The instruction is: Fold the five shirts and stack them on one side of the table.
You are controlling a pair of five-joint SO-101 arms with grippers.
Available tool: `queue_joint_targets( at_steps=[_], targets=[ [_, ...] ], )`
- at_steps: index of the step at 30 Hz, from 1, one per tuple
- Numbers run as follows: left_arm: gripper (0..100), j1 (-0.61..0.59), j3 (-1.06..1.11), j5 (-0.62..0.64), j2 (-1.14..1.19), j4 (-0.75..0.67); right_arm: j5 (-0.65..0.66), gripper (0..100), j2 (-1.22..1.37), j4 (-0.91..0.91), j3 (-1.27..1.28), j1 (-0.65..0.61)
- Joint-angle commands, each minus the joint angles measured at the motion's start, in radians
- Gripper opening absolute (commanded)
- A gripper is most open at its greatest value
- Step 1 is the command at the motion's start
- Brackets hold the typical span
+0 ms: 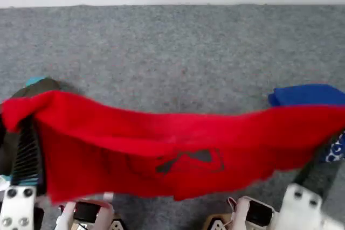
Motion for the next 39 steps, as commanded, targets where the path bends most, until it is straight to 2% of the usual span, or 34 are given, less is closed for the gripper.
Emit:
queue_joint_targets(
  at_steps=[1, 9, 12, 15, 19, 23, 27, 34, 36, 39],
  targets=[
    [2, -0.049, -0.010, 0.009, -0.002, 0.011, -0.006, 0.9, -0.021, -0.002, -0.009, 0.050],
    [2, -0.055, 0.031, 0.009, 0.000, 0.006, -0.011, 0.9, -0.007, 0.004, 0.012, 0.058],
    [2, -0.055, 0.150, 0.009, 0.000, -0.020, -0.008, 0.9, 0.031, 0.001, 0.092, 0.056],
    [2, -0.055, 0.331, 0.009, 0.000, -0.103, -0.006, 0.9, 0.084, -0.007, 0.196, 0.053],
    [2, -0.055, 0.593, 0.006, 0.002, -0.298, -0.006, 0.9, 0.163, -0.061, 0.330, 0.039],
    [2, -0.055, 0.834, 0.005, 0.038, -0.574, -0.006, 0.9, 0.245, -0.162, 0.427, -0.077],
    [2, -0.112, 0.951, 0.003, 0.173, -0.850, -0.008, 0.9, 0.366, -0.297, 0.450, -0.179],
    [2, -0.196, 0.840, 0.008, 0.523, -1.254, -0.011, 0.9, 0.673, -0.567, 0.336, -0.236],
    [2, -0.196, 0.748, 0.009, 0.624, -1.323, -0.011, 0.9, 0.786, -0.608, 0.235, -0.243],
    [2, -0.192, 0.575, 0.009, 0.753, -1.333, -0.011, 0.9, 0.963, -0.611, 0.029, -0.243]
  ],
)
